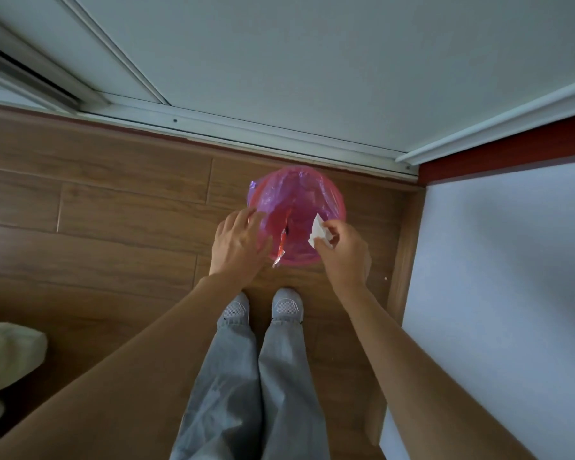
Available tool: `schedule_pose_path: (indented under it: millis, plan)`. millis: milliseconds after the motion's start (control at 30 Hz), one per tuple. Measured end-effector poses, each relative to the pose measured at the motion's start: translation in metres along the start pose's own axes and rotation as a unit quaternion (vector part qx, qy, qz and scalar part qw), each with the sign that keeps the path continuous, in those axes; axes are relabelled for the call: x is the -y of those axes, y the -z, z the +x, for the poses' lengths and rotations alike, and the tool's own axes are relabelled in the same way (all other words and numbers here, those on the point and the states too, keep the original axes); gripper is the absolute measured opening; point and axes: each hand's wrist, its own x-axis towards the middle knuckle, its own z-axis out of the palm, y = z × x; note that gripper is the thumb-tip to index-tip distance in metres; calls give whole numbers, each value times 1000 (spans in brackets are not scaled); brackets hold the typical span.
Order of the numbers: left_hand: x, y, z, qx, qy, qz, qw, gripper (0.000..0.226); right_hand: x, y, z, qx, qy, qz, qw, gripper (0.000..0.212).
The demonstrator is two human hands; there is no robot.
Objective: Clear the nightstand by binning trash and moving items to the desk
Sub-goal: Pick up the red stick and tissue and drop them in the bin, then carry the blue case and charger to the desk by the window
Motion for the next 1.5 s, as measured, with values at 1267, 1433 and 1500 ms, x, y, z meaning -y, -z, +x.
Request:
schedule_pose_path:
  millis: [1267, 1433, 1500]
  plan:
    - [-95, 274, -376, -234, 349, -8, 908, 38, 222, 145, -317, 255, 474, -240, 808, 64]
    - [-96, 264, -480, -280, 443, -17, 852, 41, 229, 118, -399, 277, 549, -268, 742, 56]
    - [-96, 256, -528, -298, 479, -22, 825, 42, 225, 104, -440, 283, 582, -272, 712, 52]
